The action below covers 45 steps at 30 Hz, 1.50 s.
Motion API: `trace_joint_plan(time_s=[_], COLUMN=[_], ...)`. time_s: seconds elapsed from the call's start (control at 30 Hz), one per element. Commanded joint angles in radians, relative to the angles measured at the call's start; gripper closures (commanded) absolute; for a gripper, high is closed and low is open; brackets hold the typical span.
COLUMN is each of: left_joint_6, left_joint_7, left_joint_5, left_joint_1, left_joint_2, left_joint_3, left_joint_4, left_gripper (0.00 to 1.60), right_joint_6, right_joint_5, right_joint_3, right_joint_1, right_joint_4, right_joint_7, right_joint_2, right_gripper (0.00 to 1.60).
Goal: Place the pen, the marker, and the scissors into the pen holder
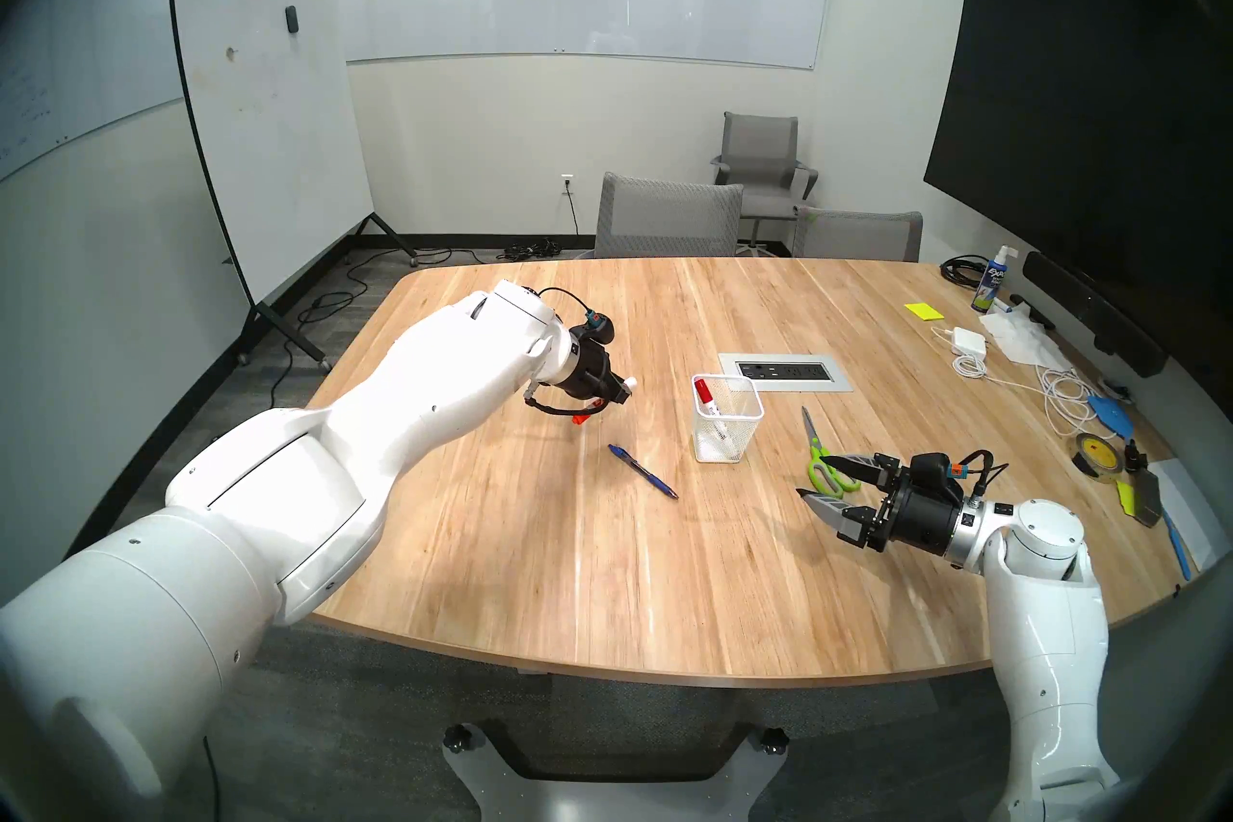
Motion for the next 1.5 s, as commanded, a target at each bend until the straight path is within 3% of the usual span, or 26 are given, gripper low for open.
trace_joint_plan(time_s=[0.0,0.8,1.07,1.13,1.23,1.47], left_joint_6=[-0.012,-0.066,-0.051,-0.055,-0.052,-0.059], left_joint_7=[-0.030,-0.069,-0.037,-0.039,-0.003,0.038], left_joint_5=[-0.017,-0.049,-0.049,-0.052,-0.062,-0.082], left_joint_1=[0.008,0.030,0.086,0.082,0.132,0.195], left_joint_2=[0.012,0.049,0.097,0.087,0.119,0.140], left_joint_3=[-0.010,-0.045,-0.050,-0.051,-0.068,-0.090], left_joint_4=[-0.115,-0.433,-0.585,-0.560,-0.659,-0.742], left_gripper=[1.60,1.60,1.60,1.60,1.60,1.60], right_joint_6=[-0.001,-0.001,-0.001,-0.001,-0.001,-0.001], right_joint_5=[0.004,-0.003,-0.005,-0.005,-0.007,-0.008], right_joint_3=[0.000,0.005,0.007,0.007,0.008,0.010], right_joint_1=[0.012,0.016,0.018,0.018,0.018,0.019], right_joint_4=[-0.011,-0.008,-0.008,-0.008,-0.008,-0.008], right_joint_7=[0.000,0.007,0.009,0.009,0.011,0.012], right_joint_2=[-0.002,-0.005,-0.008,-0.008,-0.009,-0.011], right_gripper=[0.00,0.00,0.00,0.00,0.00,0.00])
